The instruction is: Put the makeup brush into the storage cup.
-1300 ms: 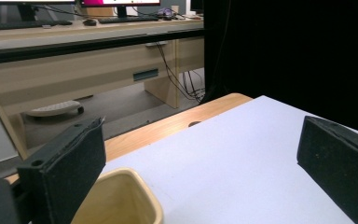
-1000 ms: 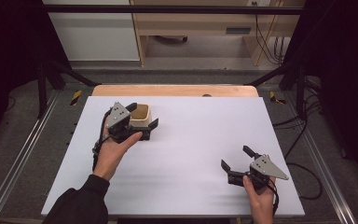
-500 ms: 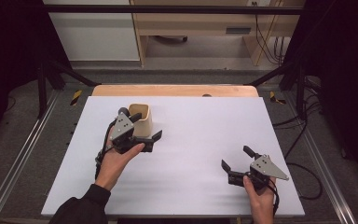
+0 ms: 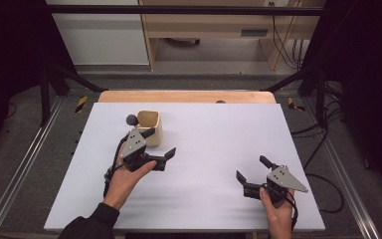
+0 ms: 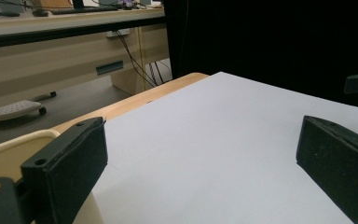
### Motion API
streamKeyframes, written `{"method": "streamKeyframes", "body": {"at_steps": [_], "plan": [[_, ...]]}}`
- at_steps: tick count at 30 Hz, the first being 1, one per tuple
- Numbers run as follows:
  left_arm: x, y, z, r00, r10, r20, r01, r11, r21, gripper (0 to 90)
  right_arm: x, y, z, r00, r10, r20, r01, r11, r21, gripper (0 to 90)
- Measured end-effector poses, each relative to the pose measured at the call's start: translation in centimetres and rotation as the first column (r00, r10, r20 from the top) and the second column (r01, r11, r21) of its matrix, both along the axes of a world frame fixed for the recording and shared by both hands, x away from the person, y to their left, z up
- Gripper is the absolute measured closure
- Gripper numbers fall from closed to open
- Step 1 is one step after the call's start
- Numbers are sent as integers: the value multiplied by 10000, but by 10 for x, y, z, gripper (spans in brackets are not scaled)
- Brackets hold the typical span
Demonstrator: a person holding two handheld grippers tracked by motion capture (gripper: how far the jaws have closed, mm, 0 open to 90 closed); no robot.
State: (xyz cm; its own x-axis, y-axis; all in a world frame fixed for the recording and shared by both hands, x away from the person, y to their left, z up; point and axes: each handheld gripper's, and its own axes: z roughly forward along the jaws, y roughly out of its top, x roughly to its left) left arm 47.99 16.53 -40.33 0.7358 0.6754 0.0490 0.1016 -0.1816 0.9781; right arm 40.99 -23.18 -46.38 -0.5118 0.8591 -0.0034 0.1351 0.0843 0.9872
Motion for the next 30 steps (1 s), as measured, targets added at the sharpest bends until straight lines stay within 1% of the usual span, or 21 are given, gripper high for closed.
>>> {"method": "streamKeyframes", "body": {"at_steps": [5,10,14,18,22,24,30], "plan": [[-4,1,-5,9998,-143,98,143,9999,7,17,0,0,0,10000,5,-28,-5,10000,1,33],[-7,5,-9,9998,-190,33,190,9998,-94,20,0,1,0,10000,8,-31,-8,10000,-15,33],[-14,9,-13,9996,-279,71,281,9993,-244,23,0,0,0,10000,-4,-31,4,10000,6,33],[-20,14,-16,9996,-264,84,267,9991,-342,23,0,1,-1,10000,9,-40,-9,10000,-20,33],[-26,17,-18,9993,-358,92,360,9990,-273,23,0,1,0,10000,-26,-46,25,10000,-33,33],[-30,19,-19,9992,-387,132,391,9987,-321,23,-1,1,0,10000,-35,-33,35,10000,-26,33],[-39,29,-22,9995,-255,200,262,9990,-373,23,-1,0,0,10000,-53,-19,53,10000,-68,33]]}}
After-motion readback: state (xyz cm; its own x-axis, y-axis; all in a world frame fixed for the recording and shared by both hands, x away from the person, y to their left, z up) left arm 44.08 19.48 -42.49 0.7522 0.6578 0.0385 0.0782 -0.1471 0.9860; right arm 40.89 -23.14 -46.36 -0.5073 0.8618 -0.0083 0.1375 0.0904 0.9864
